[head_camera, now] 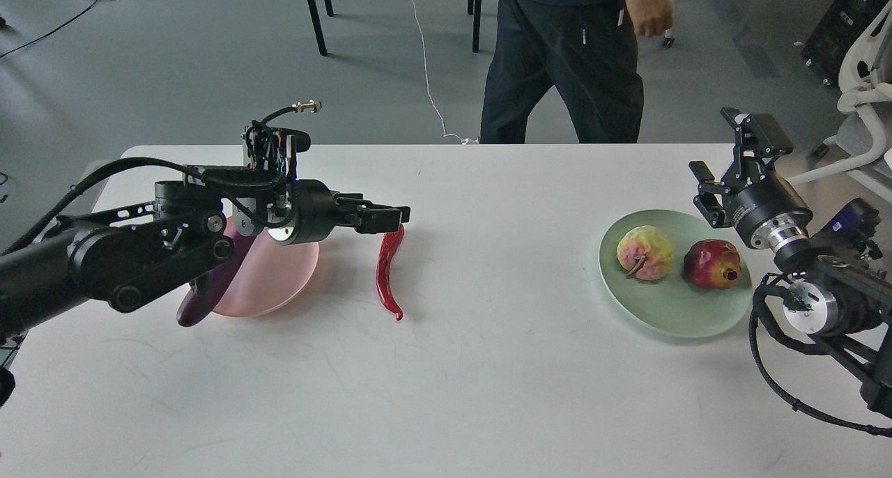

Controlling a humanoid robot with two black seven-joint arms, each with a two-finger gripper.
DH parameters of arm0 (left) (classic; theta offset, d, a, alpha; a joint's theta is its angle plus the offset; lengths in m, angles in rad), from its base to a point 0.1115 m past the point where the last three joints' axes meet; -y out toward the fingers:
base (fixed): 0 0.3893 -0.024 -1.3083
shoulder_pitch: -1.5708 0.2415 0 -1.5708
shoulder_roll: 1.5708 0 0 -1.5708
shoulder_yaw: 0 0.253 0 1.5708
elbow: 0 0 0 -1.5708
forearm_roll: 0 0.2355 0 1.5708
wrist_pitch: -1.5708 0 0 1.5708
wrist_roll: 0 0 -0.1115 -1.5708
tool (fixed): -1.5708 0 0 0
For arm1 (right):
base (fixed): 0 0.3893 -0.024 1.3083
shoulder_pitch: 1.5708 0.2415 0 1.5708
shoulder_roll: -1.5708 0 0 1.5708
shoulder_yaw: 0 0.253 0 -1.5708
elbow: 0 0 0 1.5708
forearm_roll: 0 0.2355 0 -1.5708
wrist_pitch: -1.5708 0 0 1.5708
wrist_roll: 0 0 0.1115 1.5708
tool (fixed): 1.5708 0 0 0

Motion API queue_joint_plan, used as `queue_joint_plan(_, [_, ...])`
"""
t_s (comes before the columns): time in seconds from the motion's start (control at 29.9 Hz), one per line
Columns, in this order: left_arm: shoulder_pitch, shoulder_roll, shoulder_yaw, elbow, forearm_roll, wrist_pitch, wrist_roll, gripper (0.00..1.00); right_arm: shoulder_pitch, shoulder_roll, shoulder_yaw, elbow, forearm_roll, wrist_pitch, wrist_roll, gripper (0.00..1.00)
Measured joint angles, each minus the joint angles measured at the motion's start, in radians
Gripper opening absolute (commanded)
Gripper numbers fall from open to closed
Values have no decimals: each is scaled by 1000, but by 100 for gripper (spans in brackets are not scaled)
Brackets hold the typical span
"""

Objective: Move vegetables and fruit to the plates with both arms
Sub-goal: 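Release the eggplant and grasp the red chili pepper with left gripper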

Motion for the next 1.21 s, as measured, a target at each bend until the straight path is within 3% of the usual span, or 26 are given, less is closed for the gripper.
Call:
queue_joint_plan(0.77, [30,-134,157,193,28,101,-4,93,0,-4,2,-4,0,1,0,97])
queue_joint_plan(0.8, [31,-134,160,193,28,103,-4,90,0,-4,2,-4,0,1,0,97])
queue_joint_plan(0.87, [31,-134,163,194,28,105,-4,75,0,-4,2,-4,0,1,0,97])
queue_joint_plan(1.0, [31,-133,164,195,28,106,-6,32,0,-3,3,-3,0,1,0,97])
queue_joint_plan(1.21, [31,-133,163,189,27,103,-4,12,0,-1,3,-5,0,1,0,97])
